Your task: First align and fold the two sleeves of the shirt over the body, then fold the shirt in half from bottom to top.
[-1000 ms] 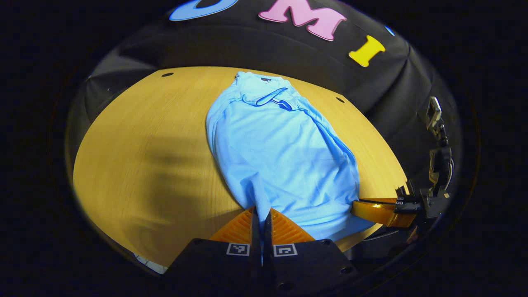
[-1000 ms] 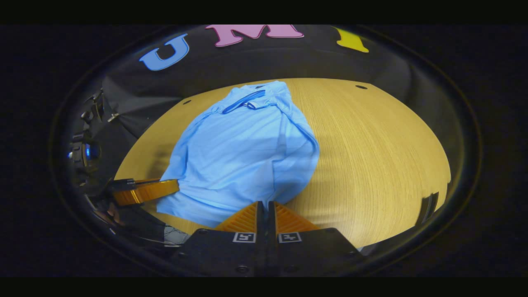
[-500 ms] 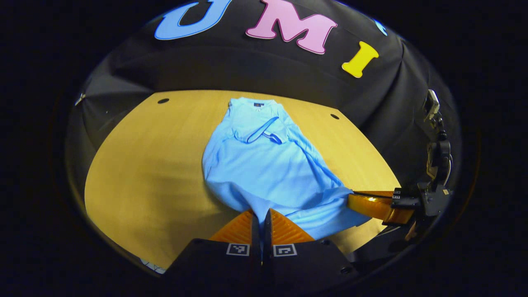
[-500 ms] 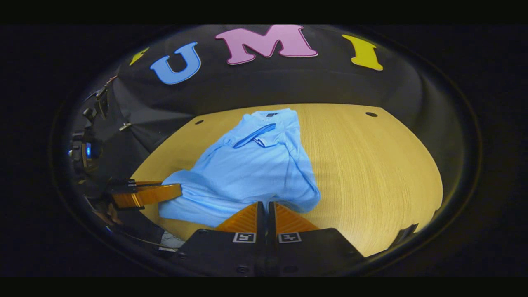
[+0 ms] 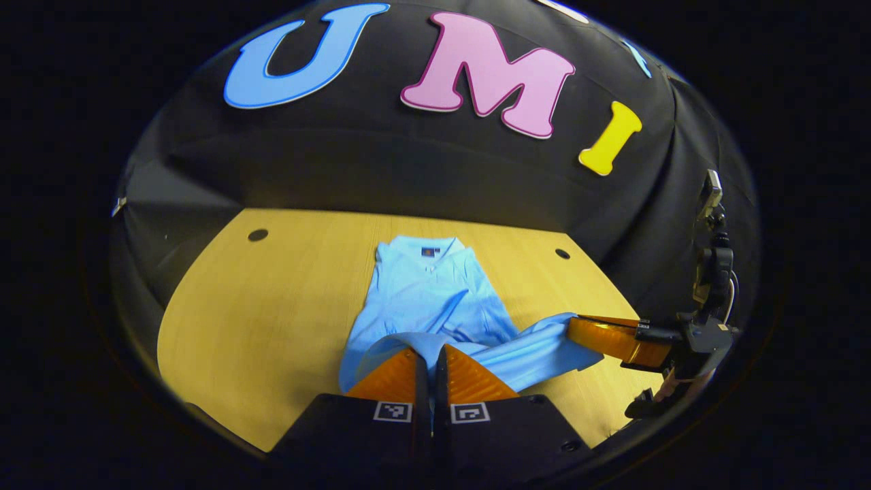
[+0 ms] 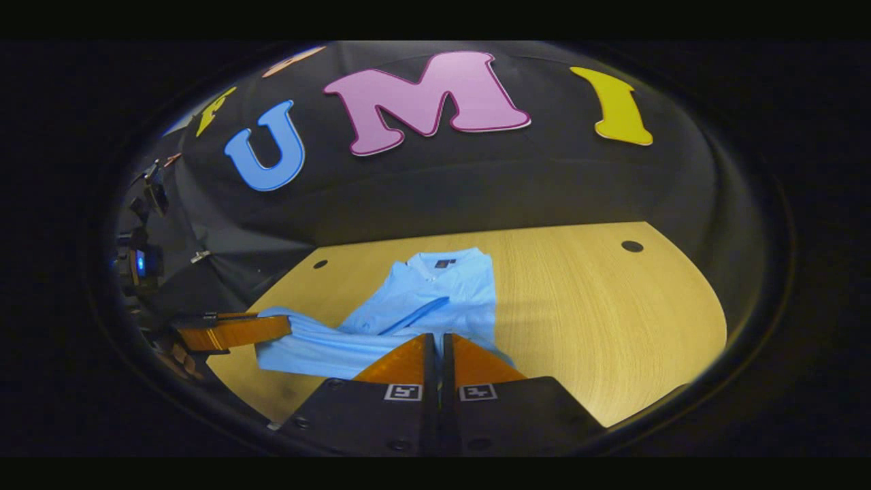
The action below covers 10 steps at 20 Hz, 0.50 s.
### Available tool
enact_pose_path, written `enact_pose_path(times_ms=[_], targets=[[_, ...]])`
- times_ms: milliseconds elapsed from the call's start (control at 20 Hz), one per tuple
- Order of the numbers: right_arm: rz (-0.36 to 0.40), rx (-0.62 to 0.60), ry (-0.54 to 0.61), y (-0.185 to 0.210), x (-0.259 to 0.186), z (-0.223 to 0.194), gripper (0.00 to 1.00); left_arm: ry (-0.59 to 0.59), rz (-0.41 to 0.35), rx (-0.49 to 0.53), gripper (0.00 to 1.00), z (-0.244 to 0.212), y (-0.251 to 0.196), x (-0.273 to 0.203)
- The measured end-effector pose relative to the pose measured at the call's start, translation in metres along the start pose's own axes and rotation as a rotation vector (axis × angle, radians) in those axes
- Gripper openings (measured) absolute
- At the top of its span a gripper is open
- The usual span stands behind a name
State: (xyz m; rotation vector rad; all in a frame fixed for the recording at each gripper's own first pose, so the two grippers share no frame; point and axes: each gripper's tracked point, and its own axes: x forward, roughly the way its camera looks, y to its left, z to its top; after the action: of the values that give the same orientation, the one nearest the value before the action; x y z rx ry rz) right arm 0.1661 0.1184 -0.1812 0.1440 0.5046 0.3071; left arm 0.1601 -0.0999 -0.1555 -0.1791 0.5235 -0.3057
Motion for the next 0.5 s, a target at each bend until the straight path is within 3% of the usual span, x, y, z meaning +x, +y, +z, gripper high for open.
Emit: enact_pose_path(times_ms=[250,300,450,500], targets=[[0.015,-0.005,-0.081,-0.003,0.070,0.063,0.00,-0.042,0.023,0.012,0.06,0.054,0.034,0.064],[0.014,0.002,-0.091,-0.007,0.086,0.071,0.05,-0.052,0.023,0.018,0.06,0.065,0.040,0.081],[0.002,-0.007,-0.113,-0.022,0.136,0.097,0.05,-0.071,0.018,0.014,0.06,0.093,0.056,0.133],[-0.006,-0.012,-0.119,-0.028,0.154,0.105,0.11,-0.071,0.008,0.001,0.06,0.100,0.059,0.152]])
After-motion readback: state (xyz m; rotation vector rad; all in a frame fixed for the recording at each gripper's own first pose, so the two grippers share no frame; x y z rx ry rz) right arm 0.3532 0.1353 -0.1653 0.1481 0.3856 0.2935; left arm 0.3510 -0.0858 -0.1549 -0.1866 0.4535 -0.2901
